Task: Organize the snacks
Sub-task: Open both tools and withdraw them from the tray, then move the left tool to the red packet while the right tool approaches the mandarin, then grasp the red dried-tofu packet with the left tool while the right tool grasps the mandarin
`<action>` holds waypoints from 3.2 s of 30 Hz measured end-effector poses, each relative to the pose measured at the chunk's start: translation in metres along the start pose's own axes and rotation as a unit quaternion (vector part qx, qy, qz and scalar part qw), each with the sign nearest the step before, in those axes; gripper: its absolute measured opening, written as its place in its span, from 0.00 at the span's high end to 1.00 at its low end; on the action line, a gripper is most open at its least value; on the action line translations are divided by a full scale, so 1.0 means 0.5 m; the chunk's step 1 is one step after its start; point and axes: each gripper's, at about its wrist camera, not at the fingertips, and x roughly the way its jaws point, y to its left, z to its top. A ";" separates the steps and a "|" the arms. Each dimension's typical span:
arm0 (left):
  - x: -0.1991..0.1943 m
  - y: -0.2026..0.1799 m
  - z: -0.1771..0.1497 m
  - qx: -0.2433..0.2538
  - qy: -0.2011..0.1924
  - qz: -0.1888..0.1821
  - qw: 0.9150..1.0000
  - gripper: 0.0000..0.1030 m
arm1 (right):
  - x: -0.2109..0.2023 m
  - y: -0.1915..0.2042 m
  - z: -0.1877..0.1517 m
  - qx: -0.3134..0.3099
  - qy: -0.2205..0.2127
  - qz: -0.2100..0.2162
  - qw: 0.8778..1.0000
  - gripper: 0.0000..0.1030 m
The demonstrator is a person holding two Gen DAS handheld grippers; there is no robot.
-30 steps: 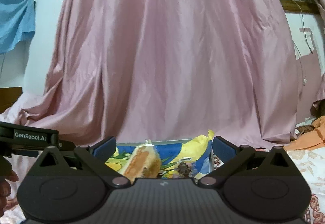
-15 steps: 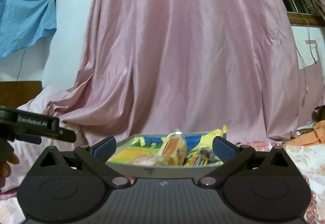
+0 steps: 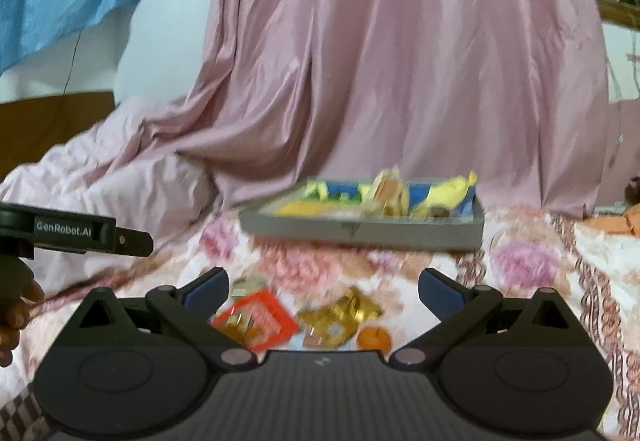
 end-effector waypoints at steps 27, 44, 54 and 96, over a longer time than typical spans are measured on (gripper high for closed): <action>0.137 0.014 -0.093 0.055 0.094 -0.073 0.991 0.01 | 0.123 -0.008 -0.049 0.036 0.213 -0.069 0.974 0.00; 0.249 -0.047 -0.113 0.158 0.084 -0.104 0.978 0.01 | 0.264 -0.017 -0.041 -0.184 0.200 -0.042 0.961 0.00; 0.282 -0.047 -0.128 0.191 0.101 -0.082 0.973 0.01 | 0.333 -0.075 -0.053 -0.099 0.243 -0.004 0.965 0.07; 0.287 -0.031 -0.112 0.086 0.164 -0.154 0.971 0.17 | 0.316 -0.034 -0.068 -0.084 0.269 0.066 0.957 0.53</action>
